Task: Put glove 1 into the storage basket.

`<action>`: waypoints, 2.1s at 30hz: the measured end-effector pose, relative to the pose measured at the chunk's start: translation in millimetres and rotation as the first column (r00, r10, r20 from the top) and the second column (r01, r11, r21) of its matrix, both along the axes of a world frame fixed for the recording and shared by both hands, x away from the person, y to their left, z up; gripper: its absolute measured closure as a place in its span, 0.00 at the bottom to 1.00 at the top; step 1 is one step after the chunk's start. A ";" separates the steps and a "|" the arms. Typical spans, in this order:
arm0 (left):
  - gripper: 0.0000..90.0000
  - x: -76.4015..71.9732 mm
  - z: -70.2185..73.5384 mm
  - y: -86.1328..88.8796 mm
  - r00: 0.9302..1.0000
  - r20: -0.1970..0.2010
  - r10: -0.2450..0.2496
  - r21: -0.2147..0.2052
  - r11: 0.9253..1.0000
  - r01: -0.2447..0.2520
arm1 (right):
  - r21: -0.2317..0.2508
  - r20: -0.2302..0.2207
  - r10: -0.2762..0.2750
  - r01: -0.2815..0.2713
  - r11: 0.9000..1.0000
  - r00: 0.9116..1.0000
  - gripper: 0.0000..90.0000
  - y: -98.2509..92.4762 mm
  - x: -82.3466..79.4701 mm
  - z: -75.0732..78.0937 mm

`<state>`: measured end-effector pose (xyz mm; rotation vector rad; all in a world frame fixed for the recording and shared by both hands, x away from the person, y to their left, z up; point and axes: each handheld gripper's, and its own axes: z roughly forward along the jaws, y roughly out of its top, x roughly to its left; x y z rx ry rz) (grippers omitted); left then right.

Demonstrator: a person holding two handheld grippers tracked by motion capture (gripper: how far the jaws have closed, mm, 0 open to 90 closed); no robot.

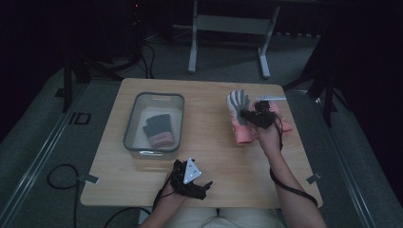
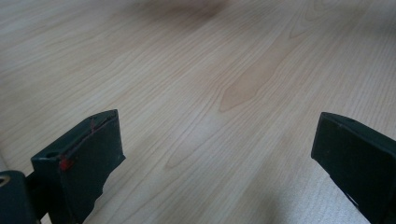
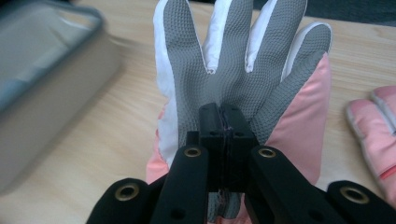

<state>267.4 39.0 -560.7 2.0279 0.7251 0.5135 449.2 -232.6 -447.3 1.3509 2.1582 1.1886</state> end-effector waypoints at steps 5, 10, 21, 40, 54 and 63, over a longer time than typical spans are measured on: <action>0.02 1.7 -0.3 1.2 1.000 -0.003 0.012 -0.013 1.000 -0.012 | 0.057 0.029 0.012 -0.014 0.998 0.999 0.98 4.9 -37.2 19.4; 0.02 3.1 0.3 1.8 1.000 0.003 0.011 -0.011 1.000 -0.011 | 0.100 0.019 -0.013 0.011 0.995 1.000 0.98 8.2 -68.7 21.2; 0.02 2.3 -0.1 1.2 1.000 0.004 0.003 -0.005 1.000 -0.003 | 0.033 -0.052 -0.106 0.108 0.994 0.993 0.98 19.2 -86.3 -24.8; 0.02 1.0 -0.4 1.0 1.000 0.007 -0.003 0.007 1.000 0.002 | -0.083 -0.128 -0.070 0.059 0.995 0.989 0.95 54.2 -61.2 -90.0; 0.02 0.5 -0.6 1.4 1.000 0.017 -0.023 0.001 1.000 0.023 | -0.052 0.072 -0.015 0.019 0.998 0.997 0.79 8.8 -50.3 -35.5; 0.02 0.3 -0.9 1.5 0.999 0.026 -0.020 -0.010 1.000 0.021 | -0.153 0.144 -0.039 0.061 0.986 0.989 0.78 -79.1 0.8 -26.9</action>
